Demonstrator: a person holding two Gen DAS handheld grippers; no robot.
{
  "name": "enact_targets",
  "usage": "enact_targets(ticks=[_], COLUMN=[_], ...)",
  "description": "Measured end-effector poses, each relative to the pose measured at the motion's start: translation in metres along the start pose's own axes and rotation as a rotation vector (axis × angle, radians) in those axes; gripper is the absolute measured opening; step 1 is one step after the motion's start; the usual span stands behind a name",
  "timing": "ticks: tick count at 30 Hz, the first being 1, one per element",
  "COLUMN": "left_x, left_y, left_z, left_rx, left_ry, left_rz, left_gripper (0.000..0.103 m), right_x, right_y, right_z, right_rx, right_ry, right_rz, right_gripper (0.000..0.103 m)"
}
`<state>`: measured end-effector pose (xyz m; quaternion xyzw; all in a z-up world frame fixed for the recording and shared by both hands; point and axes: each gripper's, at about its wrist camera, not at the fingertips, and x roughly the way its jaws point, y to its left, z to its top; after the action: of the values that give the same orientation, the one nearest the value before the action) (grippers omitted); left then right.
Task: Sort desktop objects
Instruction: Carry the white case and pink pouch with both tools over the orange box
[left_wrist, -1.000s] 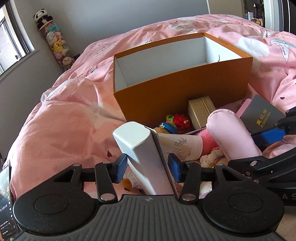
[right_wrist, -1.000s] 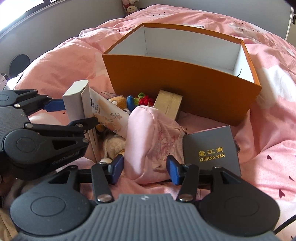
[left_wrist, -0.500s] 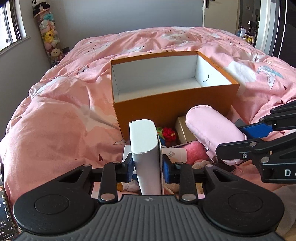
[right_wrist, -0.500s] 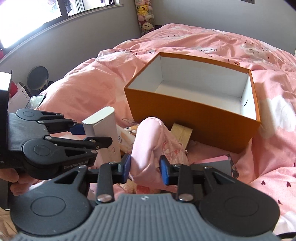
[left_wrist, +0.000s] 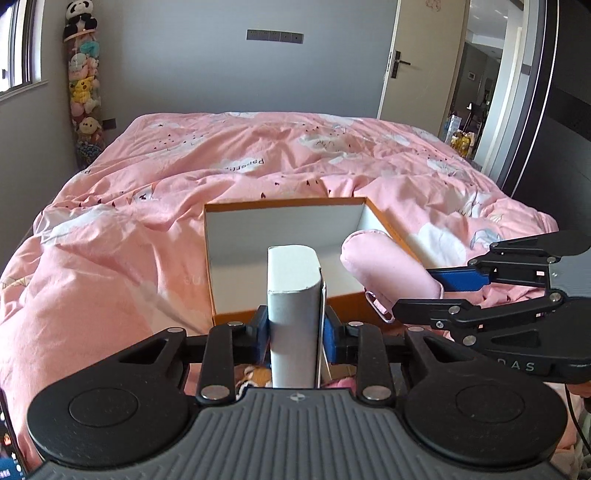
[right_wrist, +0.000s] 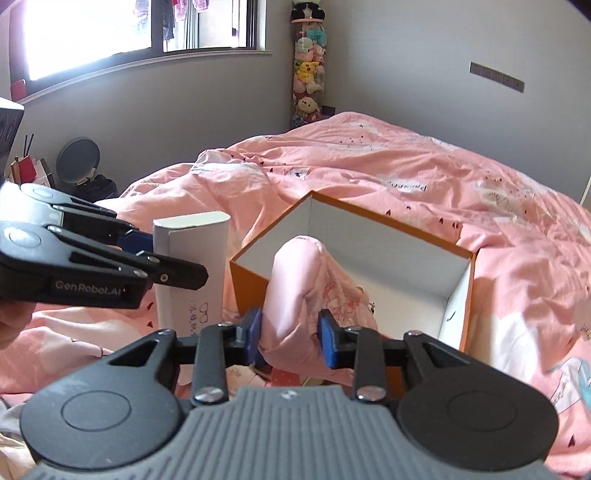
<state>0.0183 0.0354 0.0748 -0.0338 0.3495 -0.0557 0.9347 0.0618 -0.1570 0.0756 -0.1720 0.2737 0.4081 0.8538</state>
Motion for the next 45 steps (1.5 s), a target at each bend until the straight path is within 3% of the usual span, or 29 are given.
enact_targets(ticks=[5,10,18,27,33,40,45], left_x=[0.006,0.028,0.085,0.182,0.226,0.254,0.28], left_y=[0.007,0.02,0.027,0.041,0.051,0.053,0.057], left_z=[0.038,0.07,0.102,0.09,0.076,0.082,0.084], left_rx=[0.008,-0.013,0.005,-0.056,-0.11,-0.114,-0.143], left_ry=[-0.047,-0.046,0.009,0.222,0.34,0.388,0.428], left_rz=[-0.042,-0.103,-0.176,-0.242,-0.287,-0.347,-0.297], left_gripper=[0.032,0.032,0.032,0.033,0.032,0.032,0.035], right_x=[0.005,0.027,0.088,0.141,0.167,0.186,0.187], right_y=[-0.013,-0.033,-0.08,-0.104,-0.11,-0.117,-0.124], right_z=[0.024,0.04,0.044,0.023,0.011,0.001,0.0], right_rx=[-0.069,-0.137,-0.201,-0.211,-0.224,-0.242,-0.227], right_ry=[-0.061,-0.092,0.012,0.13,0.175,0.243,0.244], right_rz=[-0.036,-0.088,-0.094,-0.054,-0.02,-0.016,-0.003], right_gripper=[0.035,0.035,0.035,0.036,0.036,0.036,0.036])
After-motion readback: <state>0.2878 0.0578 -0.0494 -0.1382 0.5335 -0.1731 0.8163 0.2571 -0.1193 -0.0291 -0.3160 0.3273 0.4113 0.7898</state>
